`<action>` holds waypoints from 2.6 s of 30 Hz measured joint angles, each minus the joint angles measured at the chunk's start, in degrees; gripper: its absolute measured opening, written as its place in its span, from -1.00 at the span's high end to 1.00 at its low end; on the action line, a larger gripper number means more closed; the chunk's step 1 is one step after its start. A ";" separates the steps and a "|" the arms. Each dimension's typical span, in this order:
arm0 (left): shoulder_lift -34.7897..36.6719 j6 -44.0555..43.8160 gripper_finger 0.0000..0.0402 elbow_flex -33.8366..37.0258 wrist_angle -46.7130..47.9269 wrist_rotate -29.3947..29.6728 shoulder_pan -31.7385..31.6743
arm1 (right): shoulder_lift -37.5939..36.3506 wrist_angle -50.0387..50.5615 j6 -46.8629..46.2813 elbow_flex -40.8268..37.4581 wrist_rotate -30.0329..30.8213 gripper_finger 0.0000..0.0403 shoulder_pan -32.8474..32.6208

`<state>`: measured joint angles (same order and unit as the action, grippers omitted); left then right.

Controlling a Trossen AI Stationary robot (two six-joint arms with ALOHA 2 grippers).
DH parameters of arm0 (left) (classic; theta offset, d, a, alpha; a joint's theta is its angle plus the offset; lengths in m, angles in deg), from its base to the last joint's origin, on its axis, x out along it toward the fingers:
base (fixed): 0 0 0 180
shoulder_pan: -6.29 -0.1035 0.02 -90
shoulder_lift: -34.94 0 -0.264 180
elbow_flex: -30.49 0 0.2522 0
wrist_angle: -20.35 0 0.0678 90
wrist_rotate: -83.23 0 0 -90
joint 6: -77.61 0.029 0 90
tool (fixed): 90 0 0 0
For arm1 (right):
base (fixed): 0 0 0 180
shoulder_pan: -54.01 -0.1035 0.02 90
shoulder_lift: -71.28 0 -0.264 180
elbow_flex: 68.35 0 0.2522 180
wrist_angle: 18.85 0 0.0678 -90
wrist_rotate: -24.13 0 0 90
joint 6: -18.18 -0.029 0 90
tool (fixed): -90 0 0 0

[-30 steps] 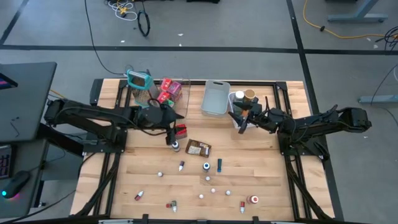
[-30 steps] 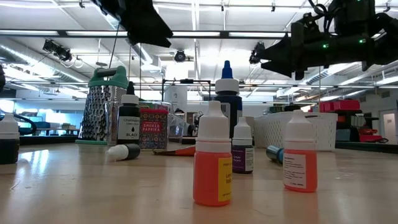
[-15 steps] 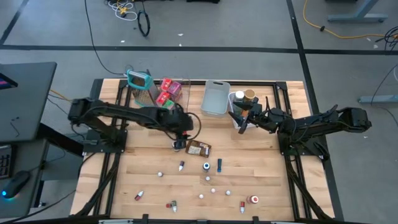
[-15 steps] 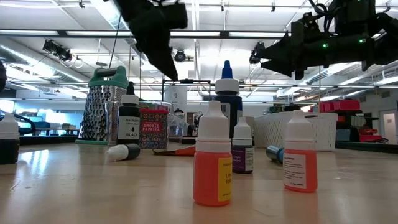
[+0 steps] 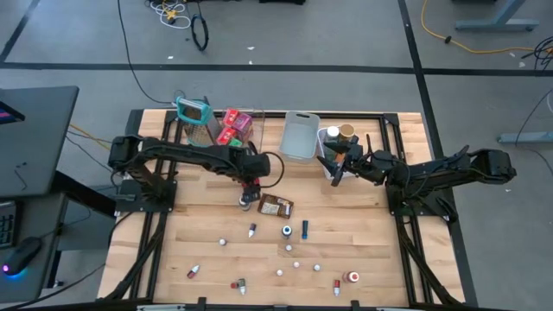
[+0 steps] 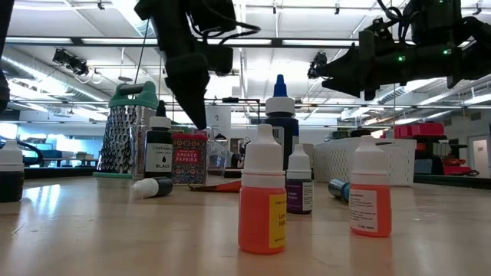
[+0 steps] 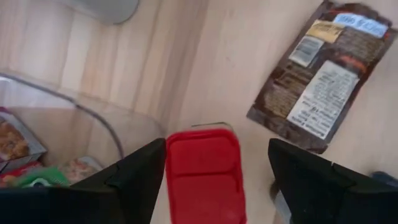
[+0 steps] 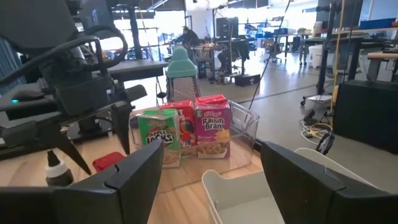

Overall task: Pick & Place Kitchen Items
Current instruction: Put the red spice can into the white bin

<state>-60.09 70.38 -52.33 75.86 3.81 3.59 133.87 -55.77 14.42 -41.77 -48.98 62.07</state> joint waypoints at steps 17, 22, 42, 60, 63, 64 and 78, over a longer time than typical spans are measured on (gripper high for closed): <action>-0.75 -1.06 -0.46 2.02 1.20 -0.72 -2.04 | 0.00 0.97 0.03 0.01 -0.02 -0.38 0.00; -0.33 -2.30 -0.46 2.09 6.54 2.42 -1.95 | 0.00 1.10 0.05 0.02 -0.02 -0.38 0.00; -0.33 3.87 -0.46 2.10 -5.18 -5.16 -2.18 | 0.00 1.08 0.10 0.00 0.00 -0.38 0.00; -0.81 7.57 -0.37 5.75 -1.19 -7.03 -2.05 | 0.02 1.19 0.04 0.00 0.00 -0.38 0.00; -0.79 7.65 -0.20 5.62 -4.53 -7.09 -2.05 | 0.02 1.15 0.24 0.02 -1.53 -0.38 0.00; -0.79 7.66 -0.16 5.62 -4.95 -6.85 -2.10 | 0.02 1.07 0.65 0.00 -2.87 -0.38 0.00; -0.79 13.76 -0.23 -1.58 -19.27 -2.71 -2.30 | 0.00 -0.24 1.30 0.01 -11.86 -0.38 0.00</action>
<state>-60.87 84.14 -53.91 56.59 1.10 1.29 133.87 -56.01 15.71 -41.76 -60.84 62.07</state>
